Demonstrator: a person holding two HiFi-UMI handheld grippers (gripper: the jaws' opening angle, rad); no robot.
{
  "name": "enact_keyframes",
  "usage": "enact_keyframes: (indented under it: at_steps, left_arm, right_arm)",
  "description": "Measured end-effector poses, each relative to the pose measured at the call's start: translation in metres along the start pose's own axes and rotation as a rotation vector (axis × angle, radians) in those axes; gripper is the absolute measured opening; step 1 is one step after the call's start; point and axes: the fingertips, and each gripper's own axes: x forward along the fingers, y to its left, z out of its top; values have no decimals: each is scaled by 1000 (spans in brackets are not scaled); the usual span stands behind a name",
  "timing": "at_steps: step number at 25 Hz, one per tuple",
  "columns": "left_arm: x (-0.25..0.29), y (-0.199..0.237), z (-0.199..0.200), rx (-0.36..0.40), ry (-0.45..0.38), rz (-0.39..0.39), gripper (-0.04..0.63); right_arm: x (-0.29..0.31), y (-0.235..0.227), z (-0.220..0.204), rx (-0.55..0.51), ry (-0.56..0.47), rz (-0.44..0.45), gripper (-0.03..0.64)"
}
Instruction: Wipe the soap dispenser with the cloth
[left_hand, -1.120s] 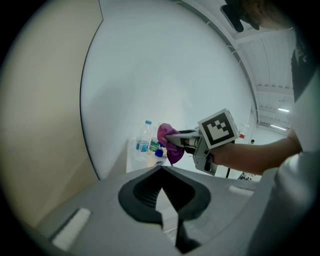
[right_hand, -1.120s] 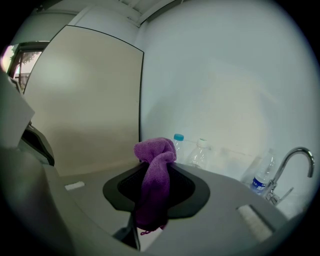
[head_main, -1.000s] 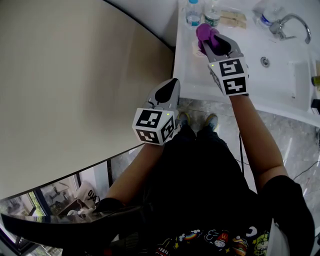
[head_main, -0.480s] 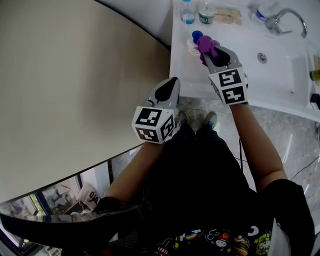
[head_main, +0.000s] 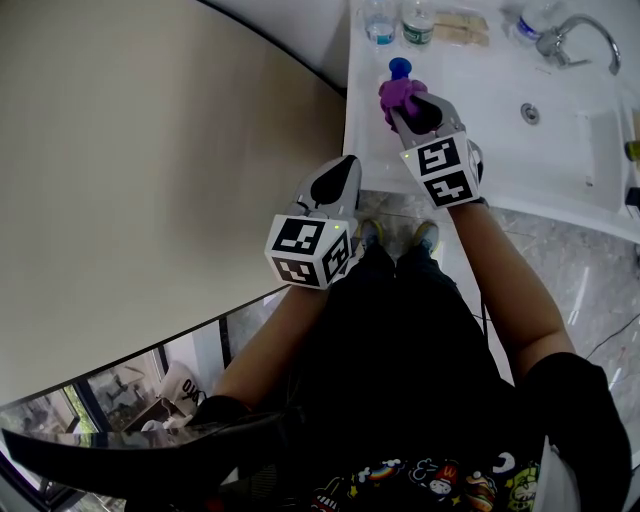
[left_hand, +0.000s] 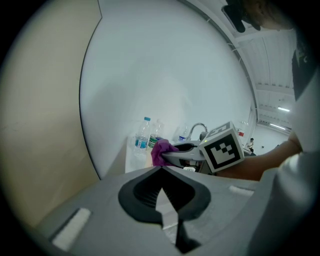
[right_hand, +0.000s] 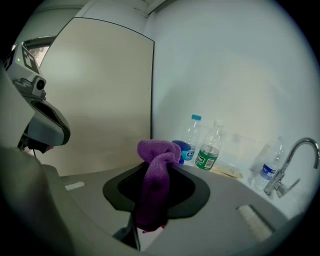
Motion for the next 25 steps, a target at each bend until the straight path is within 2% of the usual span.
enact_keyframes:
  at_steps: [10, 19, 25]
  left_arm:
    - [2, 5, -4, -7, 3, 5, 0]
    - [2, 8, -8, -10, 16, -2, 0]
    - [0, 12, -9, -11, 22, -2, 0]
  right_arm:
    - [11, 19, -12, -9, 30, 46, 130]
    - [21, 1, -49, -9, 114, 8, 130]
    - [23, -9, -55, -16, 133, -13, 130]
